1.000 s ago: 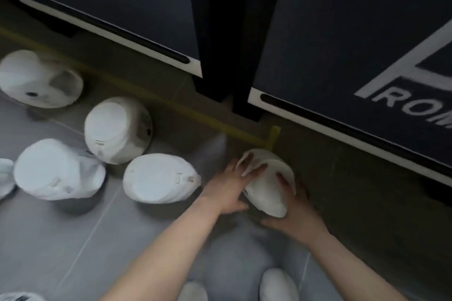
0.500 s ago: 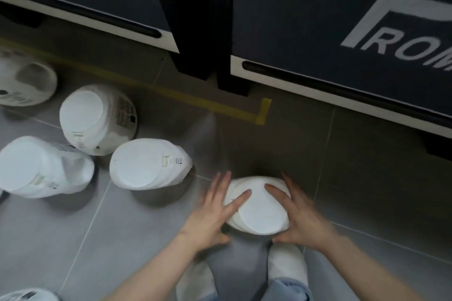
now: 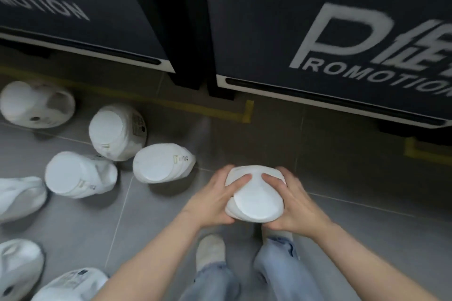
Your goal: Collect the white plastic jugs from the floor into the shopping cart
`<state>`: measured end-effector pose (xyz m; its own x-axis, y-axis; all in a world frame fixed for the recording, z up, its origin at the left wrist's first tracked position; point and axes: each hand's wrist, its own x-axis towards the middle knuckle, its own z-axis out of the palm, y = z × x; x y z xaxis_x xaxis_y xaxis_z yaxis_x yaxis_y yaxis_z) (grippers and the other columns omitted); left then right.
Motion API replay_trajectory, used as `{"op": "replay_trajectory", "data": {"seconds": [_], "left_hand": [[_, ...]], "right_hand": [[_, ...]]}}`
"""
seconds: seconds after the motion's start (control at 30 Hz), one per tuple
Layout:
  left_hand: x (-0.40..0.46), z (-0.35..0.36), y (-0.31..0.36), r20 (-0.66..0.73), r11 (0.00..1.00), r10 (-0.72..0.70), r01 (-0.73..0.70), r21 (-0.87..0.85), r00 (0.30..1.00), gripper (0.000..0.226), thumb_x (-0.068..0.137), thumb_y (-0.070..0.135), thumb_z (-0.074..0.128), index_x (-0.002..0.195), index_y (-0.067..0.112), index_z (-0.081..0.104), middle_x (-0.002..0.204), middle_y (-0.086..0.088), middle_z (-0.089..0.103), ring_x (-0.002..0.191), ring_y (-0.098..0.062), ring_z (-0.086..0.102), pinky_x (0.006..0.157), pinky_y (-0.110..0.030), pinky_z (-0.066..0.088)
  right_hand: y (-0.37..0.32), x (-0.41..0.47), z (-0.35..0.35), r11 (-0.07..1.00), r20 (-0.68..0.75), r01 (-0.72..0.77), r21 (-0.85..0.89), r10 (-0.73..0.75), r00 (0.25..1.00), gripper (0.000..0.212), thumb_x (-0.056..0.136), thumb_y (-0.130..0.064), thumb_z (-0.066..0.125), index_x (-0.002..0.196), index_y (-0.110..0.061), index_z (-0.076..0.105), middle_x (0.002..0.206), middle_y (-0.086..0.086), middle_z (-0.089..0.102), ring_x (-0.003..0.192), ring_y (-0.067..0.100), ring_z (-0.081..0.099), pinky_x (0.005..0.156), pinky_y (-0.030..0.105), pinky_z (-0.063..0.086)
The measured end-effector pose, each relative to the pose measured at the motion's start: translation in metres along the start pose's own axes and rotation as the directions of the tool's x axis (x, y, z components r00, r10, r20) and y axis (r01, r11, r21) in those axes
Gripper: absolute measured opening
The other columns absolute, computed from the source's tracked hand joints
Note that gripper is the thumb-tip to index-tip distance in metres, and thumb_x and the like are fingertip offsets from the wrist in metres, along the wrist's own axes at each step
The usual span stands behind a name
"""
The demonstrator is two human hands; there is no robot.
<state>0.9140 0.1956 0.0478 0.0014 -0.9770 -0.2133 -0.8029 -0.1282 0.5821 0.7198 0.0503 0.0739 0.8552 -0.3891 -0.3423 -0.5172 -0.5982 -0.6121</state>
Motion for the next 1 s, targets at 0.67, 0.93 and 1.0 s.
{"op": "replay_trajectory", "data": {"seconds": [0.67,0.93,1.0], "left_hand": [[-0.016,-0.31,0.351,0.375,0.819,0.455,-0.545,0.18,0.808,0.111,0.058,0.056,0.073,0.141,0.035,0.004,0.128,-0.013,0.033,0.115,-0.029,0.039,0.095,-0.043,0.045],[0.043,-0.279,0.52,0.469,0.665,0.591,-0.725,0.178,0.657,0.107,0.062,0.051,0.077,0.138,0.036,0.002,0.131,-0.009,0.028,0.118,-0.025,0.035,0.098,-0.041,0.043],[0.061,-0.258,0.568,0.466,0.634,0.622,-0.754,0.173,0.629,0.108,0.061,0.054,0.076,0.139,0.036,0.002,0.133,-0.009,0.027,0.119,-0.025,0.035,0.098,-0.042,0.044]], "right_hand": [[-0.231,-0.303,-0.275,0.932,-0.396,-0.293,0.215,0.357,0.846,0.103,0.052,-0.04,0.083,0.137,-0.038,0.025,0.125,-0.001,0.033,0.113,0.018,0.039,0.099,0.029,0.039],[-0.175,-0.433,-0.324,0.835,-0.511,-0.389,0.389,0.547,0.663,0.1,0.048,-0.049,0.078,0.133,-0.046,0.023,0.123,-0.01,0.03,0.116,0.015,0.036,0.098,0.038,0.044],[-0.15,-0.475,-0.339,0.816,-0.526,-0.401,0.417,0.576,0.626,0.1,0.05,-0.047,0.078,0.133,-0.048,0.023,0.125,-0.011,0.029,0.117,0.015,0.035,0.099,0.036,0.044]]}}
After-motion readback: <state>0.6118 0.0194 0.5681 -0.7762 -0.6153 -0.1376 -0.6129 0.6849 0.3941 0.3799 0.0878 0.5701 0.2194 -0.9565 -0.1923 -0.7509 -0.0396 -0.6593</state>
